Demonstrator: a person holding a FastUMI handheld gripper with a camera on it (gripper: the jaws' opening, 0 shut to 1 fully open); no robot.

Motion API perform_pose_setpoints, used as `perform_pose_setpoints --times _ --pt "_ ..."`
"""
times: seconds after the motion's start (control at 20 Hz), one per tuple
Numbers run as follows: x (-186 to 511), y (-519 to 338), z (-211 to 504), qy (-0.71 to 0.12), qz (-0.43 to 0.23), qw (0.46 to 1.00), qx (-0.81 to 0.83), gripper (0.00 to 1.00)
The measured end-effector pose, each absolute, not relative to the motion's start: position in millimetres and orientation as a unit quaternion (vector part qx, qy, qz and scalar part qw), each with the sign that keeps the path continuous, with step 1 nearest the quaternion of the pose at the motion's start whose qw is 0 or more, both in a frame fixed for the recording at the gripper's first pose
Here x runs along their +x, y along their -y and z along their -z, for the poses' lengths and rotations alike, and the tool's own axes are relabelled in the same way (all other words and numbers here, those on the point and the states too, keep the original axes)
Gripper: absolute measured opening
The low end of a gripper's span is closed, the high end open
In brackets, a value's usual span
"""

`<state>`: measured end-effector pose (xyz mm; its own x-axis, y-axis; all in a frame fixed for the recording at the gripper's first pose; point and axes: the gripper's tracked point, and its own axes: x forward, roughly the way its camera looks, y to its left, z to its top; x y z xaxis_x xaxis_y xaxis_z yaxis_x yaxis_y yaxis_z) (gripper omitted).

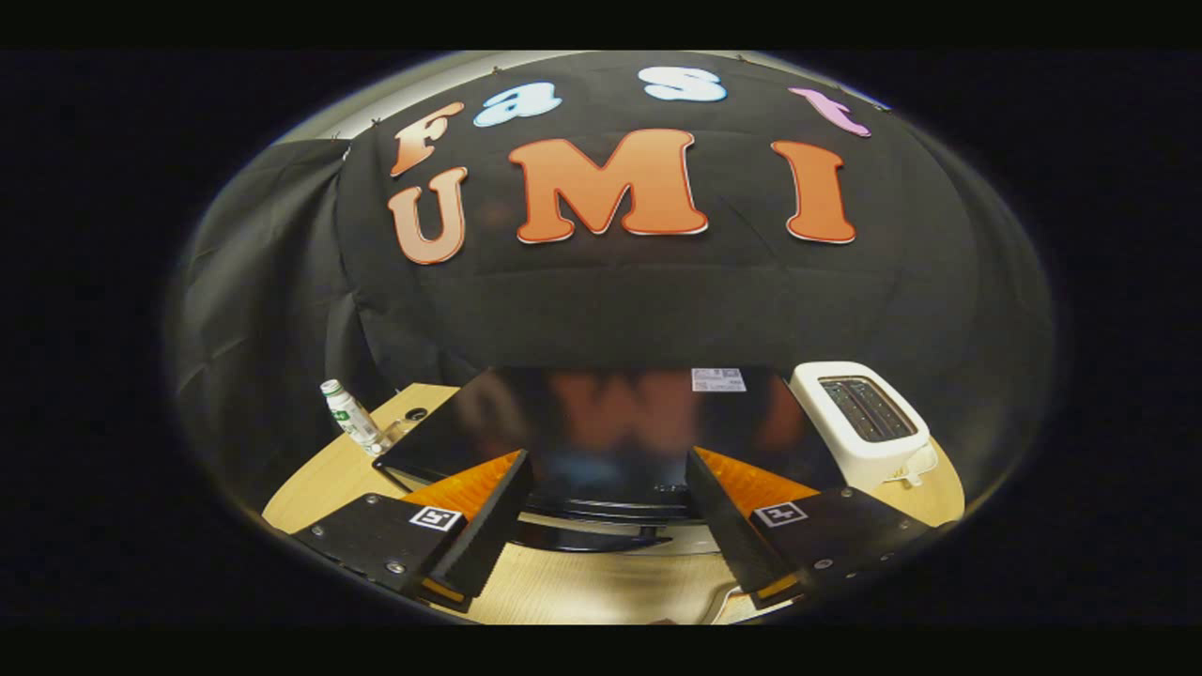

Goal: Open the toaster oven, put the food inside, and close the toaster oven door.

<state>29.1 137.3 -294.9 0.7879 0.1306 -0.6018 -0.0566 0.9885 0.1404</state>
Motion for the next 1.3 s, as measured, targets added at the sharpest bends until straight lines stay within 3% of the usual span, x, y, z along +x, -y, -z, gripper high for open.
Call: perform_pose_setpoints --times 0.35,0.6,1.0,1.3 --pt "8 -158 290 -0.288 -0.060 0.956 0.017 0.96" --pt "-20 -175 286 -0.283 -0.071 0.955 0.055 0.70" --pt "-74 -183 294 -0.329 -0.115 0.937 0.039 0.67" --pt "-158 -199 346 -0.428 -0.158 0.889 0.042 0.67"
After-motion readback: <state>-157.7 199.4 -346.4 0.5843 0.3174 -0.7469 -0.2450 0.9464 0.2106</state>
